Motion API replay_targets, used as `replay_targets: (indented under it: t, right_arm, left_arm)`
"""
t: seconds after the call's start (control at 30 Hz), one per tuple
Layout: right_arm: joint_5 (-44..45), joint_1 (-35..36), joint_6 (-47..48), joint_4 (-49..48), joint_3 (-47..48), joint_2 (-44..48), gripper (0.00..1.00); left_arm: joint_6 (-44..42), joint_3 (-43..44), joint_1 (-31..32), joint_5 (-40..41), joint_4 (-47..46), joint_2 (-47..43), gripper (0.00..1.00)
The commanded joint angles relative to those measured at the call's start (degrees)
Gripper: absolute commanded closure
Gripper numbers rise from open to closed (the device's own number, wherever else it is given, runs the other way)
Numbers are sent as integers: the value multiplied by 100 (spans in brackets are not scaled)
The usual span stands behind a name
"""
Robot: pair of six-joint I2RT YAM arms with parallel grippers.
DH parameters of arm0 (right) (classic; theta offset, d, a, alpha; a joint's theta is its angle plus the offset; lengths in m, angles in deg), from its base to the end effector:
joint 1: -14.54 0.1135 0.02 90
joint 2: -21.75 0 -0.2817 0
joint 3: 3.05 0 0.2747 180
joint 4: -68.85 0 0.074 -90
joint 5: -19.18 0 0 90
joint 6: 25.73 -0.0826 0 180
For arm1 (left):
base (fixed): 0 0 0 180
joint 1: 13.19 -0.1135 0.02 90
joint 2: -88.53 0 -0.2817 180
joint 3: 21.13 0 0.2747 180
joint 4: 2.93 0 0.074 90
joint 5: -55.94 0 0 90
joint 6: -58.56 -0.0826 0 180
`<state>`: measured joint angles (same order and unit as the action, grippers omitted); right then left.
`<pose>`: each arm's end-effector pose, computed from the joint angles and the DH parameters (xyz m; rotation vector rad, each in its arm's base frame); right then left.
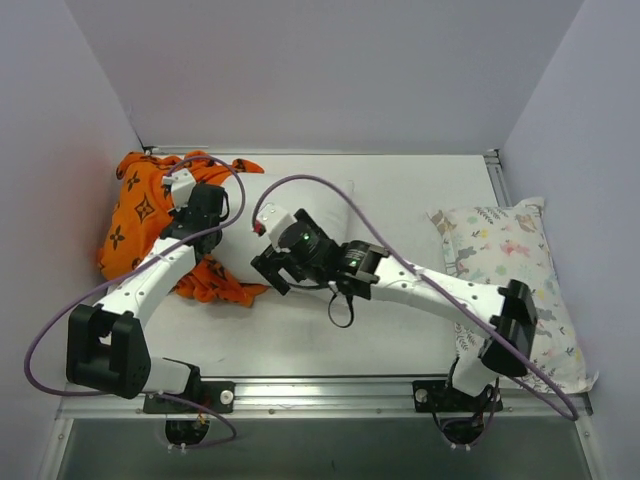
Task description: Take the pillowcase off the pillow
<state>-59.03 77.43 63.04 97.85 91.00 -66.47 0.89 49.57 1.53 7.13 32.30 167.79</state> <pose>0.2096 0.3723 0.3620 -0.9078 1.7867 0.5253 0.3402 -0.0331 0.2552 -0.6584 2.0369 0.3683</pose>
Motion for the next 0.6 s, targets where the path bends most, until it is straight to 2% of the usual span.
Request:
replay_targets:
  t: [0.0,0.2,0.3,0.37,0.47,0.5,0.57]
  right_arm:
    - [1208,293,905,-662,163,-712,0]
    - [1536,364,1432,-1321,-22,-1196,0]
    - [1931,364,1705,-1524,22,-1539,0]
    - [2493,329,1810,-1664,14,-1881,0]
    - [3178,206,1864,-2462,-328,-2058,0]
    - [3267,145,1933,-3021,-495,-2058,0]
    - [3347,100,2030,-3464,-821,-2093,0]
  left_arm:
    - [132,36,505,-1130,-81,1,100]
    - [168,168,822,-1280,-46,107,100]
    - [89,220,813,-1280,-20,107,100]
    - [-16,264,804,-1271,6,107,100]
    - [-131,326,734,-1359,77,72,100]
    - [-157,318,699,-1403,77,54,100]
    - [-245,353,690,-1561,86,54,100]
